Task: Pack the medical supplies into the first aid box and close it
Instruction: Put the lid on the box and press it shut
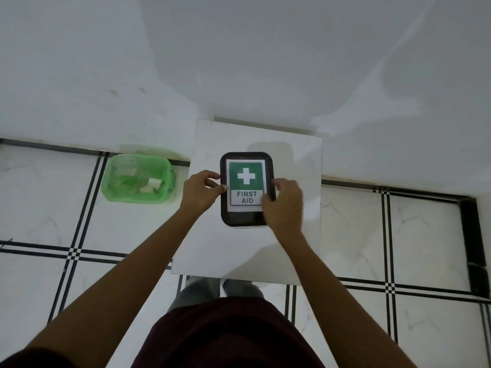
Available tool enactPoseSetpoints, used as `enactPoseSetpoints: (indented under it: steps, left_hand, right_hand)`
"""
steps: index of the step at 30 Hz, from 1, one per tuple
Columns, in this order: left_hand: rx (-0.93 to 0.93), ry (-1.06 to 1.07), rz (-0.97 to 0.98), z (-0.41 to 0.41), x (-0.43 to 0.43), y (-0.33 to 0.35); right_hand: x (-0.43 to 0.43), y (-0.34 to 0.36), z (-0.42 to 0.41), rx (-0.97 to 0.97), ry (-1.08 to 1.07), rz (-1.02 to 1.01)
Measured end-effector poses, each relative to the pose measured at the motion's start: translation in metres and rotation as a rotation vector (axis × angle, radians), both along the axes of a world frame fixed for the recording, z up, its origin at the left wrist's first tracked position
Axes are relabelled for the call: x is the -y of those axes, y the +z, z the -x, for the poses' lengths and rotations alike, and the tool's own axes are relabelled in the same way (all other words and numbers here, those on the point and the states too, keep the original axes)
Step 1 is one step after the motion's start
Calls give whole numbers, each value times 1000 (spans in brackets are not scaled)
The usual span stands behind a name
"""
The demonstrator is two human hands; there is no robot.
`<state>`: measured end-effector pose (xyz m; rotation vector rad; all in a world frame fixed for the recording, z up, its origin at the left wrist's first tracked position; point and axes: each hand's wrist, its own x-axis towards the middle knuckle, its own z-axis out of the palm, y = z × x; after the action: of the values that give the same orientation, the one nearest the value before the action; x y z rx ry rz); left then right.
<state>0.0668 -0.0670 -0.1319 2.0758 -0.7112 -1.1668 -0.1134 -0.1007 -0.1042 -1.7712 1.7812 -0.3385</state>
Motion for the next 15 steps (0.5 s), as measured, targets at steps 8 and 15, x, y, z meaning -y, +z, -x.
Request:
enactPoseSetpoints:
  steps: [8,15]
  left_hand:
    - [73,-58,-77,25,-36,8]
    - [87,25,-91,37,-38,5]
  right_hand:
    - [-2,-23,36,49,-92,-341]
    - [2,-27,38,73,-84,-412]
